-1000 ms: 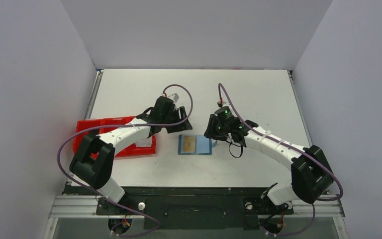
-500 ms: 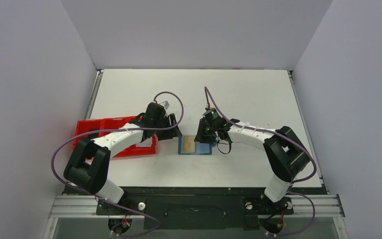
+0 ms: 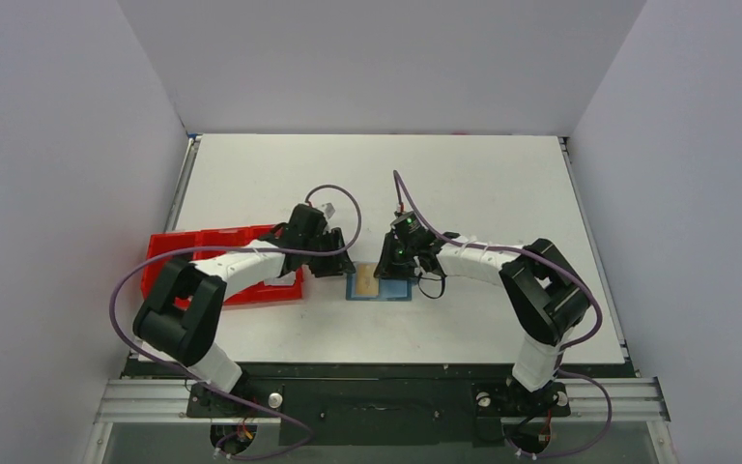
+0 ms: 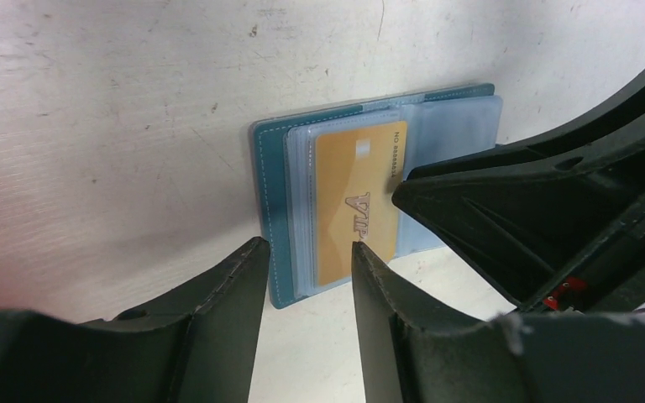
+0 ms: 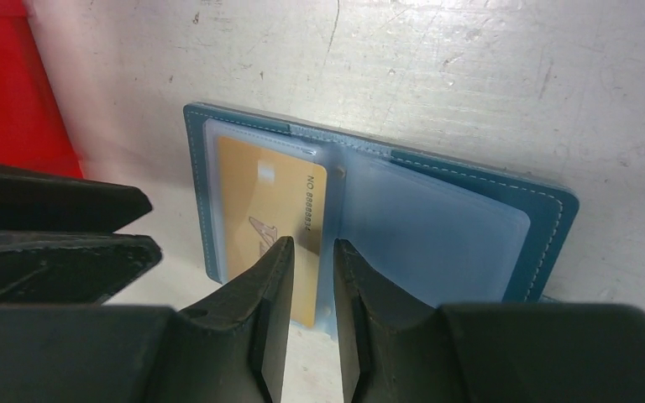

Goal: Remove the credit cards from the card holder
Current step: Remove the credit card from the card holder.

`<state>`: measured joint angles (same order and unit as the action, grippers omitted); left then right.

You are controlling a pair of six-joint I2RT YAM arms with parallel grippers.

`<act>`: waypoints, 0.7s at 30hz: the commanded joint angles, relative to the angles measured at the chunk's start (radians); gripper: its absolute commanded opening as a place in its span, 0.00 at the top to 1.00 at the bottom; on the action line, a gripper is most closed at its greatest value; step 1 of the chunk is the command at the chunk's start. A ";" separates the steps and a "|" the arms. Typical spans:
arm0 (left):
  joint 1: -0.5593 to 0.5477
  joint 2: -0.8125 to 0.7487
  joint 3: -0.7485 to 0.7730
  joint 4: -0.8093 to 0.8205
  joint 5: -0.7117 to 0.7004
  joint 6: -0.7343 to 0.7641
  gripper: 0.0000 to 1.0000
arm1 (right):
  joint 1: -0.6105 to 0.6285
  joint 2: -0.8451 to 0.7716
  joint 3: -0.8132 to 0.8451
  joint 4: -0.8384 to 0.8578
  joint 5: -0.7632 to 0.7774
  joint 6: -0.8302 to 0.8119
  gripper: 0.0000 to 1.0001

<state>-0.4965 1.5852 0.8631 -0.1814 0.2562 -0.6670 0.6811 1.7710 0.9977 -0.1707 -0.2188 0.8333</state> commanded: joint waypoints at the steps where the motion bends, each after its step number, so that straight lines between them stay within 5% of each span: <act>1: -0.026 0.036 0.005 0.066 0.026 -0.003 0.62 | -0.008 0.010 -0.001 0.069 -0.016 0.016 0.79; 15: -0.101 0.138 0.015 0.093 -0.008 -0.015 0.78 | -0.016 0.035 -0.042 0.116 -0.043 0.020 0.81; 21: -0.127 0.162 0.024 0.059 -0.058 -0.034 0.93 | -0.015 0.051 -0.055 0.159 -0.076 0.033 0.82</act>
<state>-0.5877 1.7008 0.8650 -0.1158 0.2352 -0.6872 0.6613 1.7920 0.9642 -0.0925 -0.2646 0.8520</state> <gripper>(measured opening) 0.114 0.183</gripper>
